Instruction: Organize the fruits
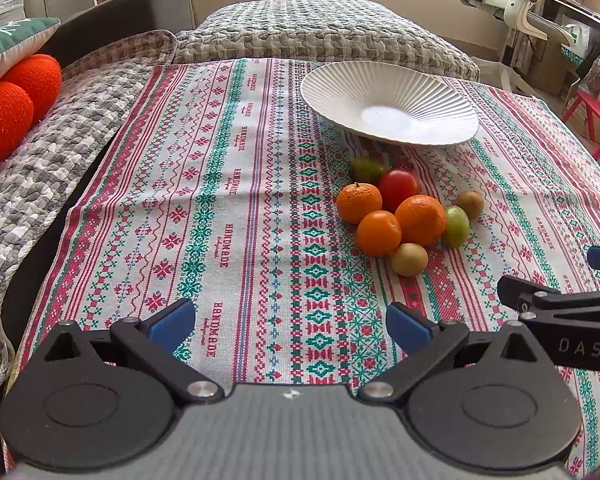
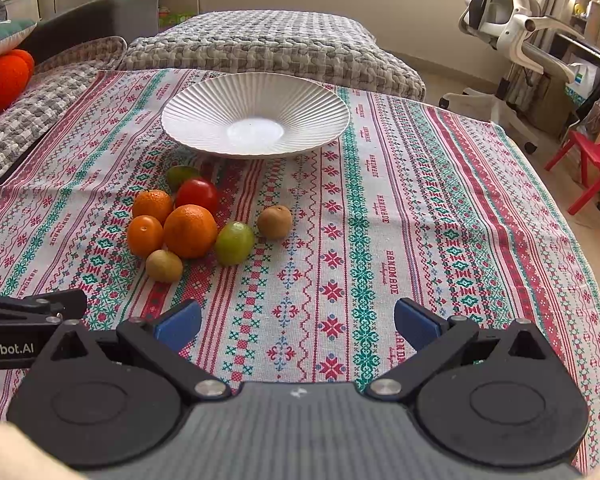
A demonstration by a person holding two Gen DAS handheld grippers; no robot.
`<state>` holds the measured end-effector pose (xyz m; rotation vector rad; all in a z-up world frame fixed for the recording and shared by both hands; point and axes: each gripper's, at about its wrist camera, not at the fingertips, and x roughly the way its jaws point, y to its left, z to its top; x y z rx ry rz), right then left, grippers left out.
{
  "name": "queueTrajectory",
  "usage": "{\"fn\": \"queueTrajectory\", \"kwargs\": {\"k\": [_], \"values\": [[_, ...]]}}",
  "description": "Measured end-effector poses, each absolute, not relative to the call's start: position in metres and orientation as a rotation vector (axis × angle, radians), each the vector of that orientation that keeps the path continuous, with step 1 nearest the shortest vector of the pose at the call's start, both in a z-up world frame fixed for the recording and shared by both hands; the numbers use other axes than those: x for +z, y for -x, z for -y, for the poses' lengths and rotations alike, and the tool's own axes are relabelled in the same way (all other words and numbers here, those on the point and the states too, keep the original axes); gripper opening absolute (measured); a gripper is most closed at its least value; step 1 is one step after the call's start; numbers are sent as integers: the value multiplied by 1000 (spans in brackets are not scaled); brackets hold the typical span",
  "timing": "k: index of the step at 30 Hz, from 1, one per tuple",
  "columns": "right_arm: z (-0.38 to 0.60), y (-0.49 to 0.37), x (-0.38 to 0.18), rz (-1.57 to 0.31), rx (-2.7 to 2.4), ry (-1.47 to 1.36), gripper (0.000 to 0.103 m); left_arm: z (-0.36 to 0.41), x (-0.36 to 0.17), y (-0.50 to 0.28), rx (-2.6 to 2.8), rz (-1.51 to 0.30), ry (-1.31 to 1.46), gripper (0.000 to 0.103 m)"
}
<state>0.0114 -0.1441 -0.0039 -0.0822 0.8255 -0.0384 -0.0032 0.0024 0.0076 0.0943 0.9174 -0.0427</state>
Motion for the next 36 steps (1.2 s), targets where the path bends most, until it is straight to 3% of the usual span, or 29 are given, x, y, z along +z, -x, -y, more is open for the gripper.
{"fn": "queueTrajectory", "kwargs": {"k": [29, 36], "values": [[158, -21, -13, -802, -32, 44, 103, -8, -17, -10, -89, -892, -65, 96], [164, -35, -21, -788, -24, 34, 101, -8, -22, -17, -147, -837, -24, 87]]}}
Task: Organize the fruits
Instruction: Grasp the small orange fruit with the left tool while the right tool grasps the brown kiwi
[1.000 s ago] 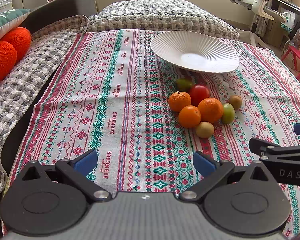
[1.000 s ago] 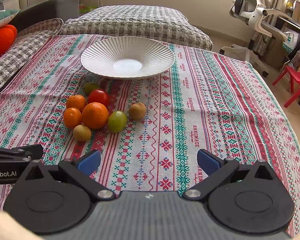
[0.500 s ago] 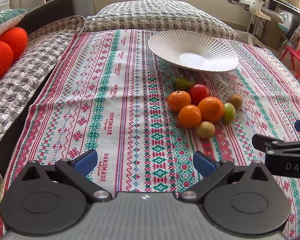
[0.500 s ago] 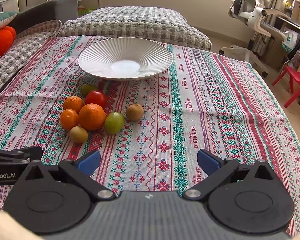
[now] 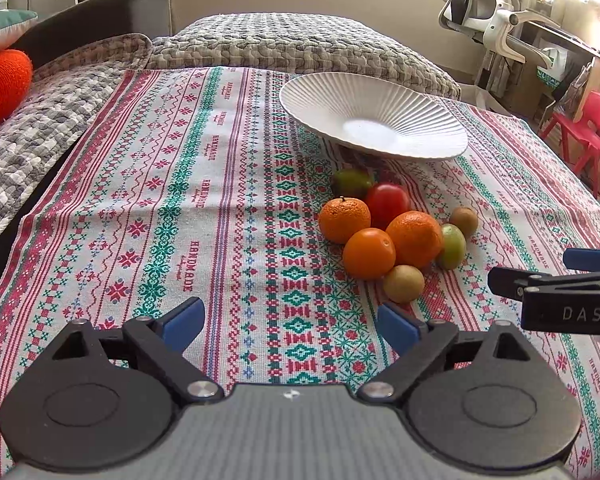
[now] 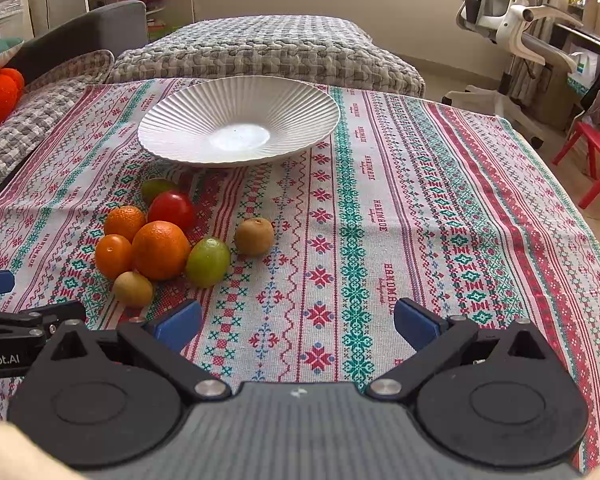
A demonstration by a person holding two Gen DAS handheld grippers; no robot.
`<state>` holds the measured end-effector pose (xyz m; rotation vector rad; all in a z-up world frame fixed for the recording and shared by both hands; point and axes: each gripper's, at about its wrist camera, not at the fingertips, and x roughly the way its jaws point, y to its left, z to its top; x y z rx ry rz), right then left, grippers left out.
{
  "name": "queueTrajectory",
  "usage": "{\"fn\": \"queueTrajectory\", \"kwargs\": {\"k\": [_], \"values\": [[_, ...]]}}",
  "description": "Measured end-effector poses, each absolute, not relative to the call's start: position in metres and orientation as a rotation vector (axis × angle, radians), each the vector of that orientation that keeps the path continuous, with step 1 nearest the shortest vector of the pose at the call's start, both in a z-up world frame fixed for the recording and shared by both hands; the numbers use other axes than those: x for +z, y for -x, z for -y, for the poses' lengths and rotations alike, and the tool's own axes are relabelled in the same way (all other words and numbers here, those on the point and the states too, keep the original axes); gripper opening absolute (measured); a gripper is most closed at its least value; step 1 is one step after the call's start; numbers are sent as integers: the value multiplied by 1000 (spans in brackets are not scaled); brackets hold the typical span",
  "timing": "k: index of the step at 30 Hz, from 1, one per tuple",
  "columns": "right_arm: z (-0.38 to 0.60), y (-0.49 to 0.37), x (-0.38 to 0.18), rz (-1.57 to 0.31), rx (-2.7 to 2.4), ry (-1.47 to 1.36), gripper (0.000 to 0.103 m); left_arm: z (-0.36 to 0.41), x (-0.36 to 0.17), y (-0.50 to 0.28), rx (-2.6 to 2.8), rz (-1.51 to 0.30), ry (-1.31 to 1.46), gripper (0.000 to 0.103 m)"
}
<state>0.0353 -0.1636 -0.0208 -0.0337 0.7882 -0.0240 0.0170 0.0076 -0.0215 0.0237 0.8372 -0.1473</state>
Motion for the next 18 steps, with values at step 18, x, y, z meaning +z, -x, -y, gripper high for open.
{"fn": "queueTrajectory", "kwargs": {"k": [18], "values": [[167, -57, -37, -764, -17, 35, 75, 4, -33, -26, -273, -772, -45, 53]]}}
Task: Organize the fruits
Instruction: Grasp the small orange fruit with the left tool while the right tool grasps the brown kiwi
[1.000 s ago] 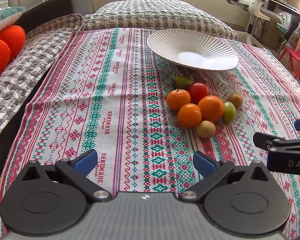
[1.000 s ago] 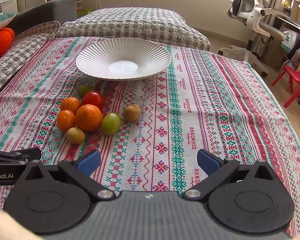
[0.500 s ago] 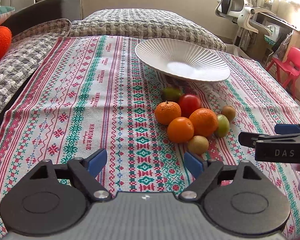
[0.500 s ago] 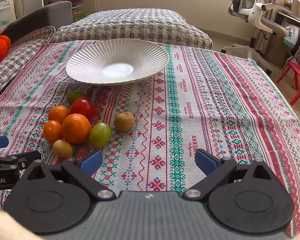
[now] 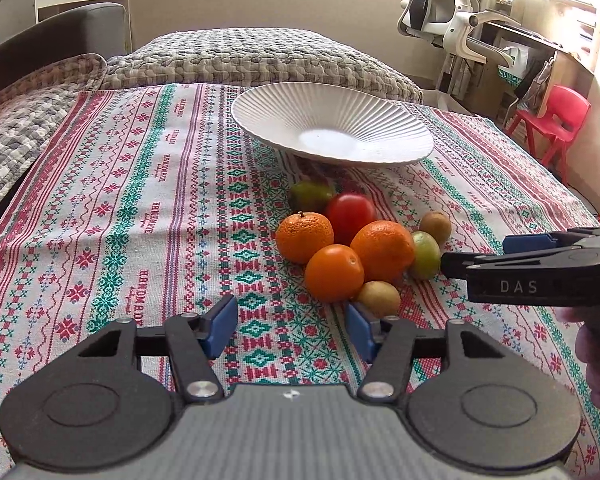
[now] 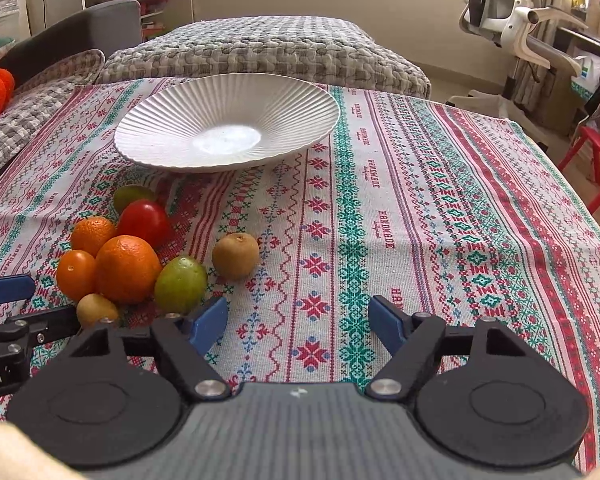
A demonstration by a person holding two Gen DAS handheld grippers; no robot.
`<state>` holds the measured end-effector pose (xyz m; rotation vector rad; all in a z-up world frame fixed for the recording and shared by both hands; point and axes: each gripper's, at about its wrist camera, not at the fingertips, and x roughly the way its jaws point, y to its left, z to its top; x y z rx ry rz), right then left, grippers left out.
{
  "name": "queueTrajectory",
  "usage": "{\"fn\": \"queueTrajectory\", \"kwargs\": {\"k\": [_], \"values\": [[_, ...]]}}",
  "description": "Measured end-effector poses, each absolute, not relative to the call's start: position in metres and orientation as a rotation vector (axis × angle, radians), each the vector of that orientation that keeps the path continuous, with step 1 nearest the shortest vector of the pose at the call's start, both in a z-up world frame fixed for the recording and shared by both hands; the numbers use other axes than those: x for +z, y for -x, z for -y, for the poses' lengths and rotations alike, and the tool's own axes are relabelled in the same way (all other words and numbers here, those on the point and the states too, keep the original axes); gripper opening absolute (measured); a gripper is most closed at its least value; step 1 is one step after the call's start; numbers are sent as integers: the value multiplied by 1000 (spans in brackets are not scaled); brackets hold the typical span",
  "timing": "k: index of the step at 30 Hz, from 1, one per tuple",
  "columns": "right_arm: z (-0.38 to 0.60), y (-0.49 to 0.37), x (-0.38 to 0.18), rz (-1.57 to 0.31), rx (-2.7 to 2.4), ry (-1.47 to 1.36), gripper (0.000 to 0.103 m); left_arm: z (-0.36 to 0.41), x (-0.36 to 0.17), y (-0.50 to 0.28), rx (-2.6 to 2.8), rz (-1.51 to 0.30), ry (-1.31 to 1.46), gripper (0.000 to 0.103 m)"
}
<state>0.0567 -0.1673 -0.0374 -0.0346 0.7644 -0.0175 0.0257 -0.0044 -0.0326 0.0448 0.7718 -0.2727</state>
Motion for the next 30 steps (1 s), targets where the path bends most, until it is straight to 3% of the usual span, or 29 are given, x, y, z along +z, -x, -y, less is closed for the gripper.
{"fn": "queueTrajectory", "kwargs": {"k": [11, 18, 22, 28, 30], "values": [[158, -65, -36, -750, 15, 47, 62, 14, -33, -33, -327, -759, -44, 42], [154, -70, -35, -744, 20, 56, 54, 17, -33, -37, -345, -773, -24, 26], [153, -72, -35, -739, 22, 55, 50, 19, -33, -37, -345, -774, -26, 25], [150, -72, -33, -728, 41, 54, 37, 18, -33, -37, -342, -774, -26, 24], [149, -72, -33, -727, 51, 54, 27, 18, -32, -37, -340, -775, -25, 23]]}}
